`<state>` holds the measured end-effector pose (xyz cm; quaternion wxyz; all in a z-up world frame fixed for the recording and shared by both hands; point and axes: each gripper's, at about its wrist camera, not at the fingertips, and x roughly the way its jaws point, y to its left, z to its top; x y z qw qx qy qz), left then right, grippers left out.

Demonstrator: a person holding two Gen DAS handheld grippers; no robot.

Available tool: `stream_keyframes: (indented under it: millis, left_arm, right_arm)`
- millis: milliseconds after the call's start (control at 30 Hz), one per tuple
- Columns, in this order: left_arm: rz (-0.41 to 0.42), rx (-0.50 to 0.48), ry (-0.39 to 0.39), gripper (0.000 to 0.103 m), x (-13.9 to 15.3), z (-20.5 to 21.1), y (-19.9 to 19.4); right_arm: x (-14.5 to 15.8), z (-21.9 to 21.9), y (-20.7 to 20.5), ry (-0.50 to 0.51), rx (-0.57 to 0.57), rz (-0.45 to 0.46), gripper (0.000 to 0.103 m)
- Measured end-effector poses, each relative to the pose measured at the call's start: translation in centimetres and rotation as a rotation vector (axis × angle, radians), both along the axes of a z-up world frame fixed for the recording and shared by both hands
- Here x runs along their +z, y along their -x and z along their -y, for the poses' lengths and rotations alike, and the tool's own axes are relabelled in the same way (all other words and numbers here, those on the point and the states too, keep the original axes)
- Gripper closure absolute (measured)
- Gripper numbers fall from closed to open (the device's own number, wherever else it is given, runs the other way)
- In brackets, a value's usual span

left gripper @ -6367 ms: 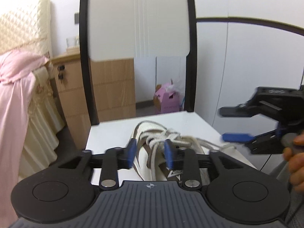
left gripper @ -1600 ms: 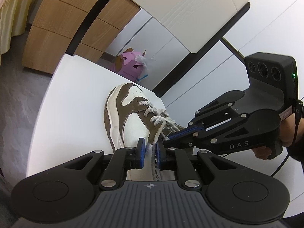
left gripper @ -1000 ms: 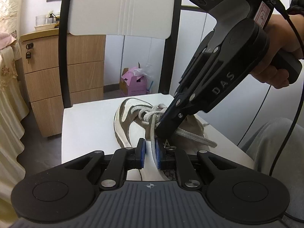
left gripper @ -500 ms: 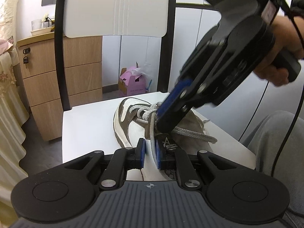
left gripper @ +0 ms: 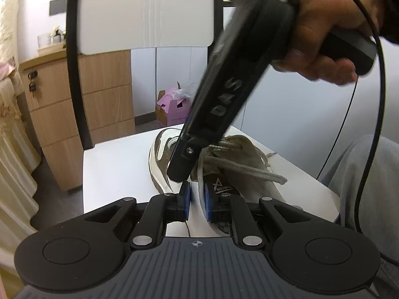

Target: Lace up shoes with both hands

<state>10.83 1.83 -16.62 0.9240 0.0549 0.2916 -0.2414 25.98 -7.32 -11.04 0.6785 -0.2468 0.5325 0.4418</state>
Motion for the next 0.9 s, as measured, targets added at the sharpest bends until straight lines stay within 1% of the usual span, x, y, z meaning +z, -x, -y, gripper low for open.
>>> stream_keyframes:
  millis: [33, 100, 233, 333, 400, 433, 500, 533, 567, 667, 733, 833, 867, 900]
  left_arm:
    - [0.001, -0.005, -0.003, 0.089, 0.0, 0.1, 0.0]
    - [-0.001, -0.008, -0.003, 0.089, 0.0, 0.1, -0.1]
    - [-0.005, -0.023, 0.000, 0.089, 0.0, 0.0, -0.3]
    - [-0.006, -0.026, 0.003, 0.089, 0.0, -0.2, -0.3]
    - [-0.018, -0.025, 0.015, 0.089, 0.0, -0.4, -0.5]
    - [-0.021, -0.023, 0.019, 0.088, 0.1, -0.4, -0.5]
    - [-0.024, -0.023, 0.021, 0.088, 0.1, -0.3, -0.5]
    - [-0.025, -0.023, 0.023, 0.088, 0.1, -0.3, -0.6]
    - [-0.025, -0.023, 0.024, 0.088, 0.1, -0.3, -0.6]
    - [-0.020, -0.024, 0.023, 0.088, 0.1, -0.4, -0.6]
    - [-0.016, -0.025, 0.019, 0.088, 0.0, -0.4, -0.6]
    - [-0.013, -0.026, 0.015, 0.088, -0.1, -0.3, -0.7]
    - [-0.013, -0.026, 0.015, 0.088, -0.1, -0.3, -0.7]
    - [-0.014, -0.027, 0.016, 0.088, -0.1, -0.2, -0.7]
  right_arm:
    - [0.1, -0.2, -0.1, 0.009, 0.004, 0.013, 0.100]
    - [0.6, -0.3, -0.5, -0.009, -0.016, 0.018, 0.100]
    - [3.3, -0.5, -1.2, -0.120, -0.080, 0.018, 0.100]
    - [5.8, -1.4, -0.8, -0.189, -0.071, 0.056, 0.100]
    - [6.9, -1.9, -0.6, -0.205, -0.055, 0.088, 0.100]
    - [7.2, -1.8, -0.6, -0.220, -0.050, 0.092, 0.098]
    - [7.7, -1.5, -1.0, -0.242, -0.058, 0.087, 0.079]
    - [7.6, -1.2, -1.2, -0.239, -0.071, 0.085, 0.059]
    - [7.5, -0.9, -1.3, -0.234, -0.082, 0.086, 0.055]
    - [5.5, -0.1, -1.6, -0.166, -0.100, 0.037, 0.055]
    - [3.5, 0.6, -1.7, -0.125, -0.127, -0.005, 0.056]
    - [0.9, 1.2, -1.5, -0.067, -0.154, -0.027, 0.056]
    - [0.2, 1.4, -1.4, -0.055, -0.157, -0.039, 0.058]
    - [-0.4, 1.5, -1.3, -0.048, -0.163, -0.040, 0.062]
